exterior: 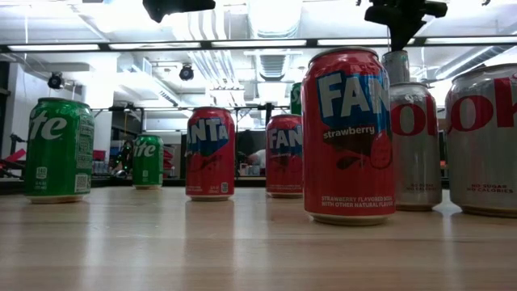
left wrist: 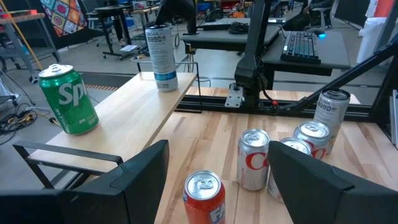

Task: Place canned beverage on shelf
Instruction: Put the center white soda can on the shelf

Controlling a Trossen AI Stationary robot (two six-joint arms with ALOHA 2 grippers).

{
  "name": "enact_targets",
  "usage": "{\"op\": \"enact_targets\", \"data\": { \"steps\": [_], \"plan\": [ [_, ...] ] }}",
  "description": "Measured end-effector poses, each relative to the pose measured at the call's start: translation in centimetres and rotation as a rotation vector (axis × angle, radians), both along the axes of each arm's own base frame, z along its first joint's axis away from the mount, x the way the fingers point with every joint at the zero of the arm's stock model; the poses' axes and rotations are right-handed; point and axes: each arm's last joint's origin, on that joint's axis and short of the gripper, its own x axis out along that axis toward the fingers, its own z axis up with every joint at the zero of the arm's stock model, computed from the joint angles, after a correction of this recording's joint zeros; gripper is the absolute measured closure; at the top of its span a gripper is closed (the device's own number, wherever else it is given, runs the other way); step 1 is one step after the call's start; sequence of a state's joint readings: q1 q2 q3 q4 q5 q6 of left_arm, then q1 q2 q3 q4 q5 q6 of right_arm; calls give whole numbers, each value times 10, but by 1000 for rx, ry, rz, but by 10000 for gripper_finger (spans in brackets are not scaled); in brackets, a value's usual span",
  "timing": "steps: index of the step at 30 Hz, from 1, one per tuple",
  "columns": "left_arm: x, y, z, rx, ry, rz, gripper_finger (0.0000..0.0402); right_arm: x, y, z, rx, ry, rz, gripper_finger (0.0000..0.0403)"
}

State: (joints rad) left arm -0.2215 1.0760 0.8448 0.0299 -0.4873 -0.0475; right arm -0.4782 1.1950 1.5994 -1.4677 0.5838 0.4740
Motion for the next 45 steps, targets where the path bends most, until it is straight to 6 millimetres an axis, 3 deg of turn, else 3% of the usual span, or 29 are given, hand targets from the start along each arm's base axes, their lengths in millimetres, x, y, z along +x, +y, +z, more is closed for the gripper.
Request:
{"op": "enact_targets", "data": {
  "steps": [45],
  "plan": [
    [0,0,0,-7,-6,1,141,-3,1,5,-20,-30,-28,390]
  ]
}}
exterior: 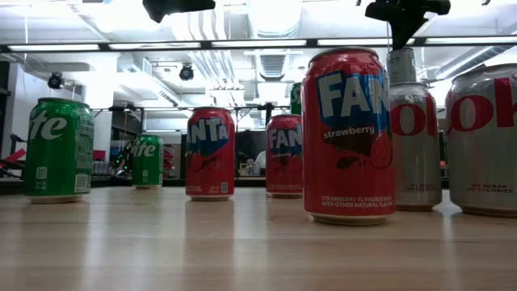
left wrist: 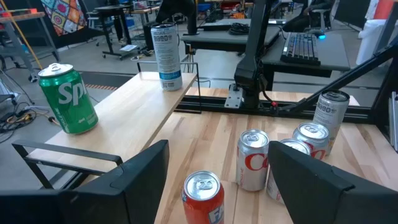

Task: Place canned beverage on shelf
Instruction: Put the center white soda can on the shelf

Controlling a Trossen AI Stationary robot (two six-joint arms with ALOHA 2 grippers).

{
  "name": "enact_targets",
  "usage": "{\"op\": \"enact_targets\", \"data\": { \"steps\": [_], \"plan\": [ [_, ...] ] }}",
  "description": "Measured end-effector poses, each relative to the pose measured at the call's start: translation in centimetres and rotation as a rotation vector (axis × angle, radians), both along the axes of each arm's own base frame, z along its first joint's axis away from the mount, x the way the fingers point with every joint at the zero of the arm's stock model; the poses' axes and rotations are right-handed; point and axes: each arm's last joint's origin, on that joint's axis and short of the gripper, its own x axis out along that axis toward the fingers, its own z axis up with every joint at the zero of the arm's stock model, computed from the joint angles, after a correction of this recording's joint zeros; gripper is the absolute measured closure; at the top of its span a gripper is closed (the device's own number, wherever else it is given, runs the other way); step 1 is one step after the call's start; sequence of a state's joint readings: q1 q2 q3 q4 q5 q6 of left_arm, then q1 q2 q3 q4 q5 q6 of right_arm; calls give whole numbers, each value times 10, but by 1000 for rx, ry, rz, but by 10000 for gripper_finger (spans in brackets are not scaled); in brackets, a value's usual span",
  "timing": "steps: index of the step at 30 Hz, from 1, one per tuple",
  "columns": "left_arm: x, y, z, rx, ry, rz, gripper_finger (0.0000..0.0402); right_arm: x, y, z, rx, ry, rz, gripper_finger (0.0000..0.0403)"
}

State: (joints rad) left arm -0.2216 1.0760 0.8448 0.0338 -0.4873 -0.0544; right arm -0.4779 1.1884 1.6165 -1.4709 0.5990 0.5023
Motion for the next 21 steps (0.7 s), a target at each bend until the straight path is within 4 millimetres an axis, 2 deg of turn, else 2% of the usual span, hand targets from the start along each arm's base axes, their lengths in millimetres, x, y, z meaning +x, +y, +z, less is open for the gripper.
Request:
{"op": "enact_targets", "data": {
  "steps": [21],
  "plan": [
    [0,0,1,-1,-6,1,141,21,-12,-12,-23,90,-12,390]
  ]
}}
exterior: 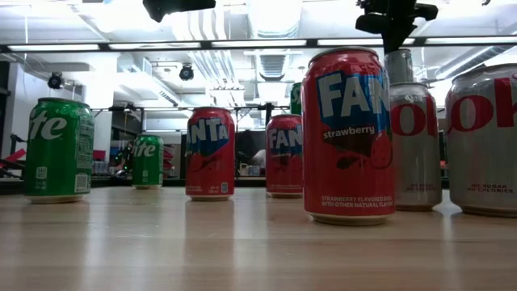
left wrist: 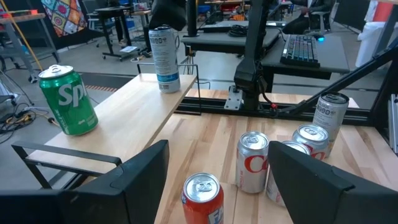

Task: Place canned beverage on shelf
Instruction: Put the center white soda can on the shelf

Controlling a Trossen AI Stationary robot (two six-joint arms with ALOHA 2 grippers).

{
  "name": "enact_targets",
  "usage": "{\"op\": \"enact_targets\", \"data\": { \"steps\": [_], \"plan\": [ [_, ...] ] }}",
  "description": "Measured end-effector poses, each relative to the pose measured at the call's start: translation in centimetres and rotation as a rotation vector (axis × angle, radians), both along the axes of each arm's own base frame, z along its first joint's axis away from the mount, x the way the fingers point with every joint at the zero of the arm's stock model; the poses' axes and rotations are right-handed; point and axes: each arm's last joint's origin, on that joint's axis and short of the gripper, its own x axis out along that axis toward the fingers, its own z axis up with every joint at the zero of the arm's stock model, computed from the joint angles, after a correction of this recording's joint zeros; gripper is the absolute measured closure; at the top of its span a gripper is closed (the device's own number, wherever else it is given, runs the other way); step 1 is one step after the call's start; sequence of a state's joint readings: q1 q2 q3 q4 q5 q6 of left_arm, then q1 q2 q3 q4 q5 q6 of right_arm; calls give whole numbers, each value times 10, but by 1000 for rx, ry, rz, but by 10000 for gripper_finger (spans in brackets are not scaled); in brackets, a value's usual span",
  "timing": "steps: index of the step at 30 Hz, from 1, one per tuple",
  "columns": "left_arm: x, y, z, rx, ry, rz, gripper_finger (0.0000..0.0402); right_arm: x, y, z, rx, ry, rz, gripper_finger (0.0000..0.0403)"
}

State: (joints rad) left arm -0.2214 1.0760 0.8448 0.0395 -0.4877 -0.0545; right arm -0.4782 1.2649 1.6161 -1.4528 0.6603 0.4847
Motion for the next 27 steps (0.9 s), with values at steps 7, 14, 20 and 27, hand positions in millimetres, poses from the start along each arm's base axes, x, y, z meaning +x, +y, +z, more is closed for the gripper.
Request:
{"op": "enact_targets", "data": {
  "steps": [7,14,20,27],
  "plan": [
    [0,0,0,-9,-4,1,141,-1,1,2,1,-4,5,390],
    [16,-4,-9,-47,-24,7,141,-4,8,14,-48,-80,55,390],
    [37,-9,-26,-46,-5,6,141,-2,17,25,-113,-151,147,390],
    [50,-12,-30,-56,-6,8,141,-6,21,30,-147,-146,188,390]
  ]
}}
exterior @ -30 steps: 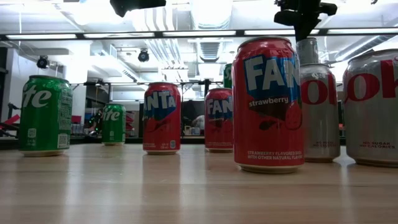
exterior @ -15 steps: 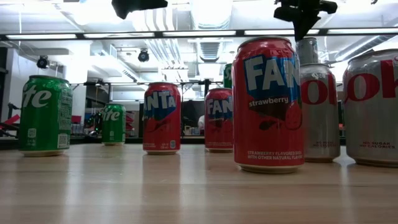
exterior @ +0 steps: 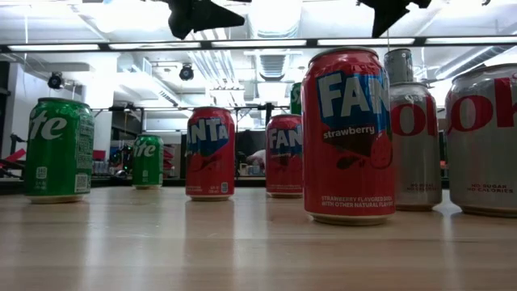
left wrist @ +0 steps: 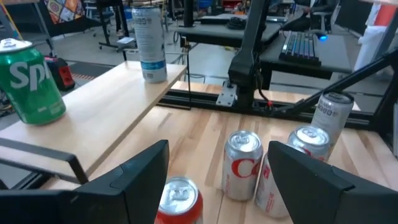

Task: Place canned beverage on shelf
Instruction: Put the center white soda can on the shelf

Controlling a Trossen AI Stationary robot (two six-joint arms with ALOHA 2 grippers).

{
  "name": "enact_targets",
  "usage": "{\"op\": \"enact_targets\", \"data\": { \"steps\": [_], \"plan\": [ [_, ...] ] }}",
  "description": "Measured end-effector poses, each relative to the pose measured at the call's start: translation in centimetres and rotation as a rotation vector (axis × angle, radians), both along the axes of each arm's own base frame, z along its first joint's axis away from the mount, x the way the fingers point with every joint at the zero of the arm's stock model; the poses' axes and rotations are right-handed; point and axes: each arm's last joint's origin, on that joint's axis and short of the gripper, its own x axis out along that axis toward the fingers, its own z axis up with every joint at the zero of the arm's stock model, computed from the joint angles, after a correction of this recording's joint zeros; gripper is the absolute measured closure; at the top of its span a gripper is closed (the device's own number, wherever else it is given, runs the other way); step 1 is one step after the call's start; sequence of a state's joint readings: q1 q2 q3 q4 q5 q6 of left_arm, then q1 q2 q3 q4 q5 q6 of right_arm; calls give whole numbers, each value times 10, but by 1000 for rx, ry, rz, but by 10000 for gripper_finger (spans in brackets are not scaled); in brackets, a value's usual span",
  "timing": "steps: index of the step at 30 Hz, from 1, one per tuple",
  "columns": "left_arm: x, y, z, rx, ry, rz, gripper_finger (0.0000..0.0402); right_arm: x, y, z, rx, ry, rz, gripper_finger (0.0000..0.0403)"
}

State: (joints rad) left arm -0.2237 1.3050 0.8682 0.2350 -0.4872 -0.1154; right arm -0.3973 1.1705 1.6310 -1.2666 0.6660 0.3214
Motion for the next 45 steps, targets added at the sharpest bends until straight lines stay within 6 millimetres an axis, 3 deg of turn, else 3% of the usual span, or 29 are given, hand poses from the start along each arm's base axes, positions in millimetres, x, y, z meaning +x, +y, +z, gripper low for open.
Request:
{"op": "enact_targets", "data": {
  "steps": [8,16,32,45],
  "plan": [
    [4,-2,2,-22,-12,1,141,-8,-2,1,-100,89,-101,390],
    [4,-3,4,-31,-23,-4,141,-3,-10,-6,-84,149,-88,390],
    [3,-3,4,-21,-22,-6,141,-17,-38,-10,15,159,-132,390],
    [3,-3,4,-2,-17,-9,141,-32,-30,-15,121,147,-216,390]
  ]
}}
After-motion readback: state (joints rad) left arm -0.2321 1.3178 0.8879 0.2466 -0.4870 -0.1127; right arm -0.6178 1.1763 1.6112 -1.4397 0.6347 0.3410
